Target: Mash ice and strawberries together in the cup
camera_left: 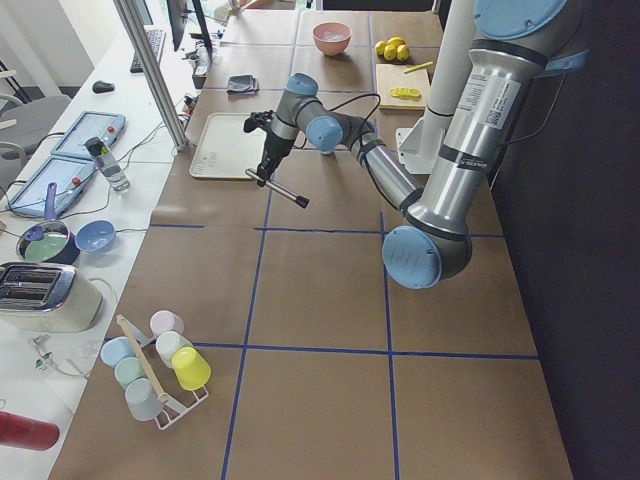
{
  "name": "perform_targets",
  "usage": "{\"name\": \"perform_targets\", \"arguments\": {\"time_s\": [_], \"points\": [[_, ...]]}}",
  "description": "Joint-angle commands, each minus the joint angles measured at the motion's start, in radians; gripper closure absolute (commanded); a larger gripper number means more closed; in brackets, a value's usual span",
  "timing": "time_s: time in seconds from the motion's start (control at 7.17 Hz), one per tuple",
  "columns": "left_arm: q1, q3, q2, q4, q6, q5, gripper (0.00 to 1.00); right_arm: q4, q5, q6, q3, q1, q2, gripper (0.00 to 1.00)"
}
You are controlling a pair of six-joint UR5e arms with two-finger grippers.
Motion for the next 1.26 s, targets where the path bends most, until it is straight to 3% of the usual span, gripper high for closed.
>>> {"name": "perform_targets", "arguments": {"time_s": [0.0, 0.28, 0.42, 0.56, 0.84, 1.12], "points": [[-0.105, 0.063, 0.109, 0.002, 0.008, -0.175, 0.99, -0.184, -0.104, -0.245, -0.005, 0.020, 0.023, 0.01], [-0.195, 0.172, 0.182, -0.028, 0.036, -0.318, 0.99, -0.213, -0.106, -0.257, -0.002, 0.024, 0.039, 0.01], [-0.217, 0.256, 0.203, -0.117, 0.036, -0.323, 1.00, -0.215, -0.106, -0.257, -0.003, 0.024, 0.040, 0.01], [-0.220, 0.333, 0.206, -0.213, -0.032, -0.323, 1.00, -0.215, -0.106, -0.257, -0.002, 0.024, 0.040, 0.01], [-0.214, 0.559, 0.223, -0.574, -0.109, -0.323, 1.00, -0.215, -0.106, -0.257, 0.001, 0.024, 0.043, 0.01], [-0.214, 0.571, 0.232, -0.589, -0.107, -0.363, 1.00, -0.215, -0.106, -0.256, 0.003, 0.024, 0.045, 0.01]]}}
